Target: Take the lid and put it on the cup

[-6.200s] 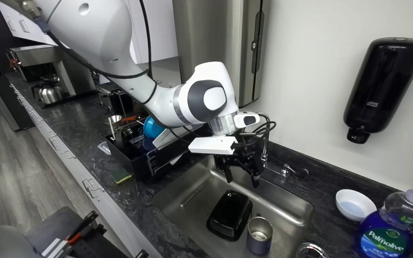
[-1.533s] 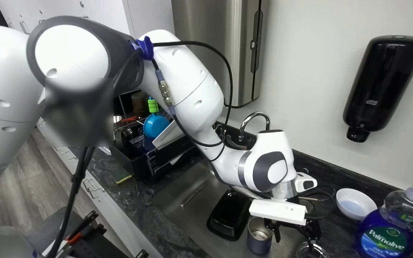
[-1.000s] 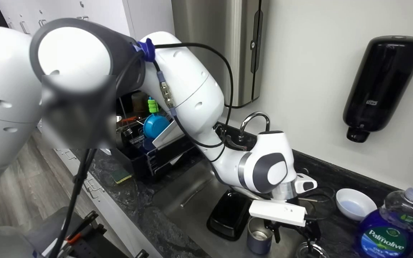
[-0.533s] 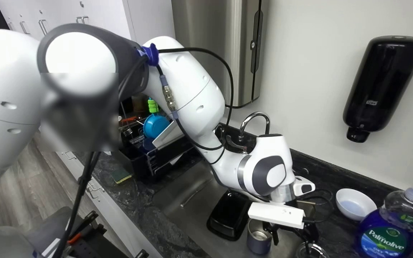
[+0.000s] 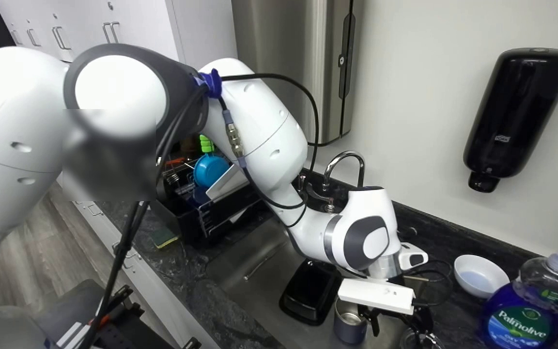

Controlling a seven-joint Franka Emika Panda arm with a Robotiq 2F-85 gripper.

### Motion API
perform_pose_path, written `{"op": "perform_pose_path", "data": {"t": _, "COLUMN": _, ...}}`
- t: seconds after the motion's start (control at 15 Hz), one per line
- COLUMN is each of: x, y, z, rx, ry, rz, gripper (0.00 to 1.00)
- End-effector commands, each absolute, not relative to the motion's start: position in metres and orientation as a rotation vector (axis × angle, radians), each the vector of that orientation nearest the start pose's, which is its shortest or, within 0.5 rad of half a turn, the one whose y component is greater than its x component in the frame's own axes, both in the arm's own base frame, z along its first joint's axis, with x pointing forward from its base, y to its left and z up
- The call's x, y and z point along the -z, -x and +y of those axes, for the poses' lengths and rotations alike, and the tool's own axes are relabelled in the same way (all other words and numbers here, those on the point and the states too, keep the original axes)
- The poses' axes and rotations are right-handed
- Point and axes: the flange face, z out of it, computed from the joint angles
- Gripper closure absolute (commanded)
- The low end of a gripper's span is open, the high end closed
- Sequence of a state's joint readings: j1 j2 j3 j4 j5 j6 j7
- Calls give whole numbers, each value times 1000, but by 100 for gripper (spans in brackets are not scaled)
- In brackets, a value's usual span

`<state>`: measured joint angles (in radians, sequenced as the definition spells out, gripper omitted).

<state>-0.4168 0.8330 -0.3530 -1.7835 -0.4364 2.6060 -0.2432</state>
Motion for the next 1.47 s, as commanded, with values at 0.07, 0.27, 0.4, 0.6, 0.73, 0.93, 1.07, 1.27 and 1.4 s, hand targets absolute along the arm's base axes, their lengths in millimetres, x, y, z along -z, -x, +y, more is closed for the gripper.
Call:
{"op": "perform_pose_path", "data": {"t": 0.07, "x": -107, "y": -484, "z": -443, "rx": -384, "ry": 3542, "rz": 15, "gripper": 34}}
{"op": "perform_pose_path", "data": {"t": 0.27, "x": -106, "y": -486, "z": -446, "rx": -381, "ry": 3544, "rz": 10, "gripper": 55}}
{"op": "perform_pose_path", "data": {"t": 0.4, "x": -109, "y": -487, "z": -447, "rx": -376, "ry": 3549, "rz": 8, "gripper": 69}}
{"op": "perform_pose_path", "data": {"t": 0.6, "x": -112, "y": -490, "z": -450, "rx": -370, "ry": 3558, "rz": 3, "gripper": 91}}
{"op": "perform_pose_path", "data": {"t": 0.73, "x": -111, "y": -490, "z": -449, "rx": -371, "ry": 3559, "rz": -2, "gripper": 99}}
{"op": "perform_pose_path", "data": {"t": 0.93, "x": -112, "y": -491, "z": -449, "rx": -367, "ry": 3560, "rz": -3, "gripper": 100}}
{"op": "perform_pose_path", "data": {"t": 1.07, "x": -113, "y": -490, "z": -449, "rx": -371, "ry": 3559, "rz": 13, "gripper": 97}}
{"op": "perform_pose_path", "data": {"t": 1.27, "x": -116, "y": -489, "z": -448, "rx": -375, "ry": 3554, "rz": 37, "gripper": 97}}
{"op": "perform_pose_path", "data": {"t": 1.4, "x": -120, "y": -486, "z": -446, "rx": -374, "ry": 3552, "rz": 52, "gripper": 97}}
